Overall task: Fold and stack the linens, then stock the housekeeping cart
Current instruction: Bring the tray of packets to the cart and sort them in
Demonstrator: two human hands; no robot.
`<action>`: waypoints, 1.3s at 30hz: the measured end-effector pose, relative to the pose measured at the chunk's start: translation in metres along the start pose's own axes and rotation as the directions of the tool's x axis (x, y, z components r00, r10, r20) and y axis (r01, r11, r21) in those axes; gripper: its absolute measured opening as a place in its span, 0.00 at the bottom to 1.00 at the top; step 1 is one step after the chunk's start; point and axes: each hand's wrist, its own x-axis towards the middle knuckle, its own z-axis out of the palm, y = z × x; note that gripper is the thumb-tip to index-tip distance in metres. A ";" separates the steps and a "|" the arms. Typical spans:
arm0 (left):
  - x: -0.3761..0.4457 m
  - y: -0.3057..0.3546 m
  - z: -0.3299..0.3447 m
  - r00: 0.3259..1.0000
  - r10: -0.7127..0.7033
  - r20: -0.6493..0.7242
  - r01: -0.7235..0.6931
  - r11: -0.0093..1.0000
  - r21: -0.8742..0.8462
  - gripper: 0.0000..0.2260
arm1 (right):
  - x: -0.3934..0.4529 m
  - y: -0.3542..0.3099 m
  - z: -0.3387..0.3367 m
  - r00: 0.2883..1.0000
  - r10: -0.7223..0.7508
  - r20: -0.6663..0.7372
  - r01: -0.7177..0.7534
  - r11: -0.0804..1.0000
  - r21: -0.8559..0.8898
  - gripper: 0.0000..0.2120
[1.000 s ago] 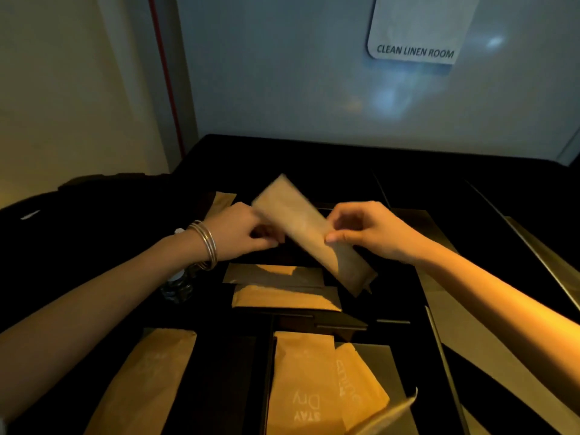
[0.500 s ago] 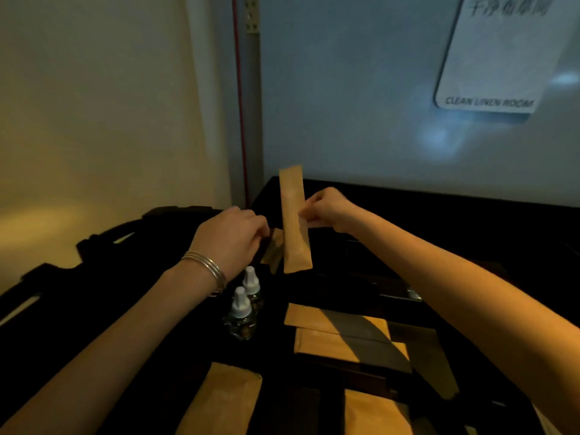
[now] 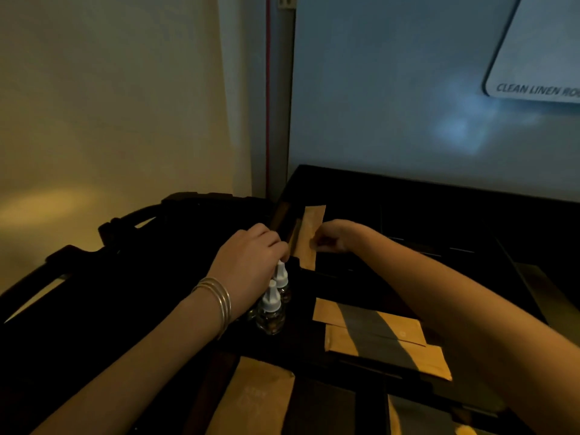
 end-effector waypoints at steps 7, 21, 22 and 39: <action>-0.001 -0.002 0.002 1.000 0.021 0.011 -0.021 1.000 -0.005 0.08 | 0.011 0.014 0.014 0.999 -0.026 -0.045 0.026 1.000 0.007 0.11; 0.000 0.004 -0.007 0.999 0.050 -0.009 -0.048 0.984 0.174 0.08 | -0.025 -0.002 -0.003 0.915 -0.393 0.096 0.380 0.753 -0.537 0.10; 0.001 0.007 -0.009 0.995 0.093 -0.035 -0.084 0.976 0.202 0.07 | -0.044 -0.004 -0.012 0.892 -0.421 0.165 0.447 0.771 -0.454 0.09; 0.061 0.096 0.050 0.767 0.164 0.620 -0.235 0.972 0.033 0.21 | -0.142 0.117 -0.135 0.910 -0.315 0.270 0.326 0.141 -0.935 0.15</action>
